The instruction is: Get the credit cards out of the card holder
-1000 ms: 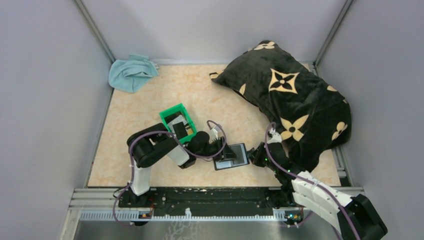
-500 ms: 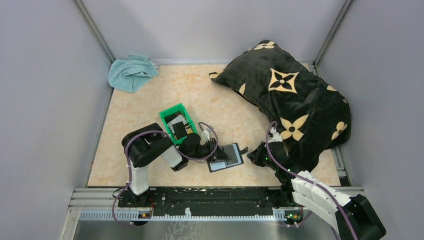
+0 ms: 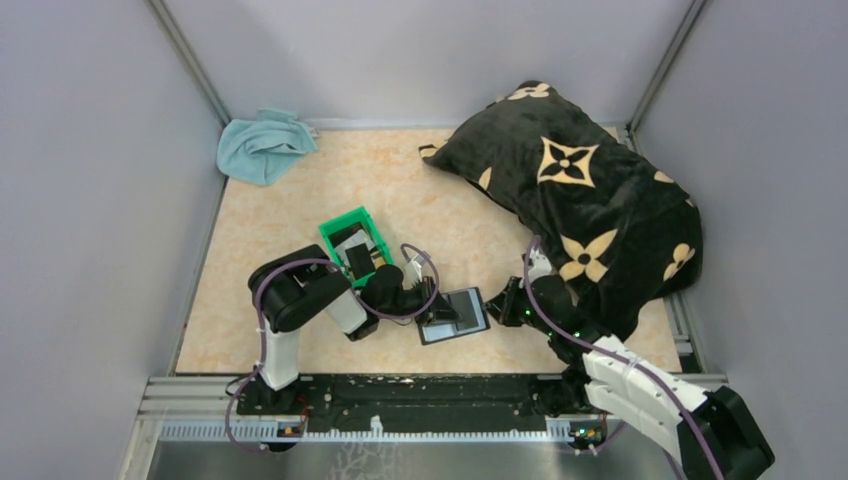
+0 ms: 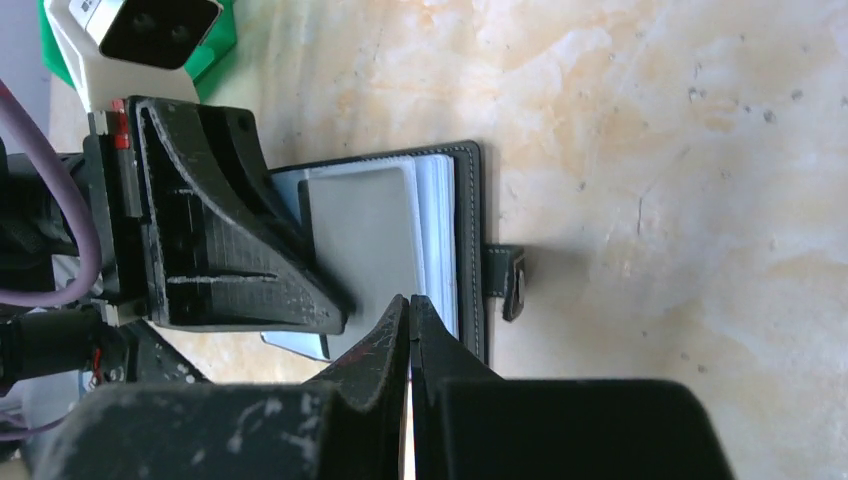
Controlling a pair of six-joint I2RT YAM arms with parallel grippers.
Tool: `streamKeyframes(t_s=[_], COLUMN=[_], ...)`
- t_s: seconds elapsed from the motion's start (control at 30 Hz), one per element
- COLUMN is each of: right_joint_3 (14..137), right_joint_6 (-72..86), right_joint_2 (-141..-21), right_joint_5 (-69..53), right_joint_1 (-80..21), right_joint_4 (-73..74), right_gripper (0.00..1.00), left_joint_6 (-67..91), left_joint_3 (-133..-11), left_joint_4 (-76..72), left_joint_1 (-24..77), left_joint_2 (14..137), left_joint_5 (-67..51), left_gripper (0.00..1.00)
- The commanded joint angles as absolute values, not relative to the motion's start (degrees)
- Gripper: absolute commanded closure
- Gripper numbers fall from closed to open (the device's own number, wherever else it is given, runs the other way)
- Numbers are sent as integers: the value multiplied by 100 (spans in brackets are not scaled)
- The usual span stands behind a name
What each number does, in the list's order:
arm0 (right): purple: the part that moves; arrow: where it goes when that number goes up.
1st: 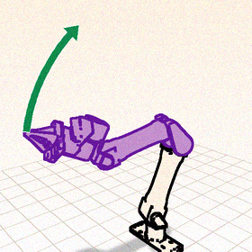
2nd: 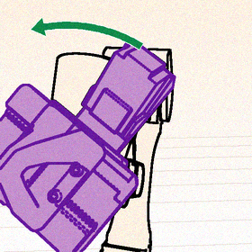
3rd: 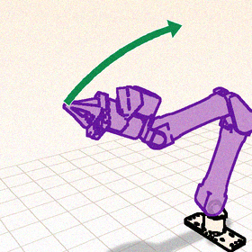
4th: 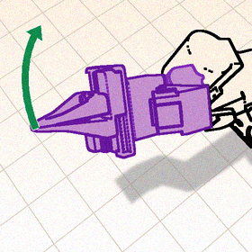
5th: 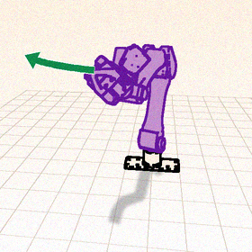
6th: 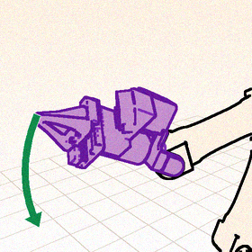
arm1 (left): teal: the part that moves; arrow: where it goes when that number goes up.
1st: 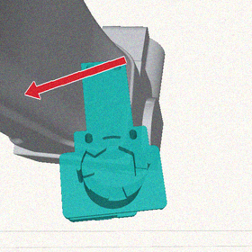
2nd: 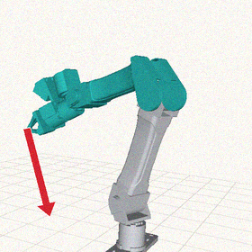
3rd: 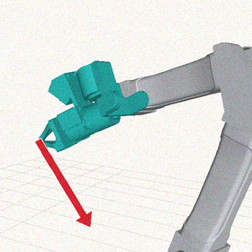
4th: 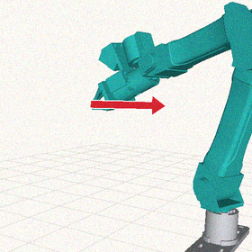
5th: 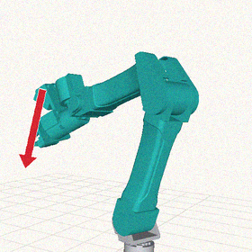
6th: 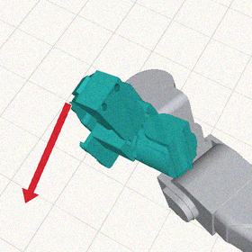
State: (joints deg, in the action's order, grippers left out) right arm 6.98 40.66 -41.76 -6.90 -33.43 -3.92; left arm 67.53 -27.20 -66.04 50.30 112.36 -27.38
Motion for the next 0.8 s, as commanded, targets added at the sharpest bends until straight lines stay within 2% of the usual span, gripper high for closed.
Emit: streamKeyframes(t_s=[0.0,0.2,0.77], right_joint_3=[1094,1132,932], right_joint_6=[3847,3991,4446], right_joint_2=[-4789,-5657,-5991], right_joint_5=[-718,-545,-121], right_joint_1=[-3410,-3410,-3074], right_joint_4=[-1000,-1341,-1233], right_gripper=[100,100,100], left_joint_6=[6779,6760,6903], left_joint_3=[-2822,-2768,-2324], left_joint_4=[-6948,-6910,-7417], left_joint_1=[5021,5025,4787], left_joint_2=[11331,11220,11126], left_joint_5=[-2893,-2918,-3067], left_gripper=[80,79,75])
